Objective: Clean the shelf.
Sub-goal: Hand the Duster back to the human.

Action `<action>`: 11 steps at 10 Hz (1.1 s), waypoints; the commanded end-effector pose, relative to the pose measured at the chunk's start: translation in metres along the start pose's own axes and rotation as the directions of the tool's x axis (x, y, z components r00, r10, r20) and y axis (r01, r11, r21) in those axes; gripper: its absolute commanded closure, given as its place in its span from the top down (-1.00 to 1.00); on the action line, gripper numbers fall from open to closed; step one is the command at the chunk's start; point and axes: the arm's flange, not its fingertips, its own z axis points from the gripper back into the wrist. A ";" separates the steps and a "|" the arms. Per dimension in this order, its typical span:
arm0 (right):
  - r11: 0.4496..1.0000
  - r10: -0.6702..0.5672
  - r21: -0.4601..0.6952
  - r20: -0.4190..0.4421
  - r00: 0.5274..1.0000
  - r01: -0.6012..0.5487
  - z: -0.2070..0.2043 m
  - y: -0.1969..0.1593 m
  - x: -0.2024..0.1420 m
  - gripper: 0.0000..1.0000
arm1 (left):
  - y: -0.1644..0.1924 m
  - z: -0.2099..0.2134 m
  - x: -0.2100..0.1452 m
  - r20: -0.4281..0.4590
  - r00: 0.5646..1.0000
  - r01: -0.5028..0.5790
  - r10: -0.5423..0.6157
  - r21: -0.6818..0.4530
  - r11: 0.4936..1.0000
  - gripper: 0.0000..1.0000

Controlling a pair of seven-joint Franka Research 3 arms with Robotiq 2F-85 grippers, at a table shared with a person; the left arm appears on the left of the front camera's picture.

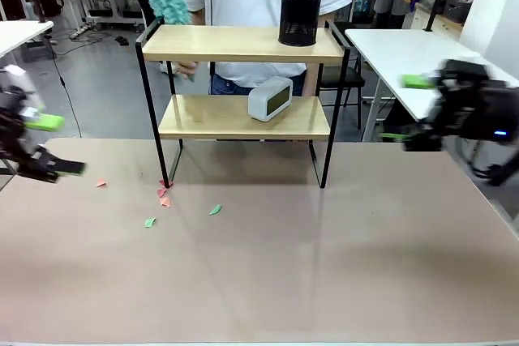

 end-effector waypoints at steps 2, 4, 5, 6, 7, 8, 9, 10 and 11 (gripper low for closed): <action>0.967 -0.132 -0.234 -0.136 0.982 0.098 -0.065 -0.038 -0.012 1.00 | 0.011 -0.075 -0.005 0.079 0.997 -0.010 0.012 -0.028 1.000 1.00; 0.986 -0.059 -0.160 -0.079 0.995 0.046 -0.068 -0.027 -0.015 1.00 | 0.005 -0.029 0.012 -0.017 1.000 -0.009 0.009 0.017 1.000 1.00; 0.986 -0.059 -0.160 -0.079 0.995 0.046 -0.068 -0.027 -0.015 1.00 | 0.005 -0.029 0.012 -0.017 1.000 -0.009 0.009 0.017 1.000 1.00; 0.986 -0.059 -0.160 -0.079 0.995 0.046 -0.068 -0.027 -0.015 1.00 | 0.005 -0.029 0.012 -0.017 1.000 -0.009 0.009 0.017 1.000 1.00; 0.986 -0.059 -0.160 -0.079 0.995 0.046 -0.068 -0.027 -0.015 1.00 | 0.005 -0.029 0.012 -0.017 1.000 -0.009 0.009 0.017 1.000 1.00; 0.986 -0.059 -0.160 -0.079 0.995 0.046 -0.068 -0.027 -0.015 1.00 | 0.005 -0.029 0.012 -0.017 1.000 -0.009 0.009 0.017 1.000 1.00; 0.986 -0.059 -0.160 -0.079 0.995 0.046 -0.068 -0.027 -0.015 1.00 | 0.005 -0.029 0.012 -0.017 1.000 -0.009 0.009 0.017 1.000 1.00; 0.986 -0.059 -0.160 -0.079 0.995 0.046 -0.068 -0.027 -0.015 1.00 | 0.005 -0.029 0.012 -0.017 1.000 -0.009 0.009 0.017 1.000 1.00; 0.986 -0.059 -0.160 -0.079 0.995 0.046 -0.068 -0.027 -0.015 1.00 | 0.005 -0.029 0.012 -0.017 1.000 -0.009 0.009 0.017 1.000 1.00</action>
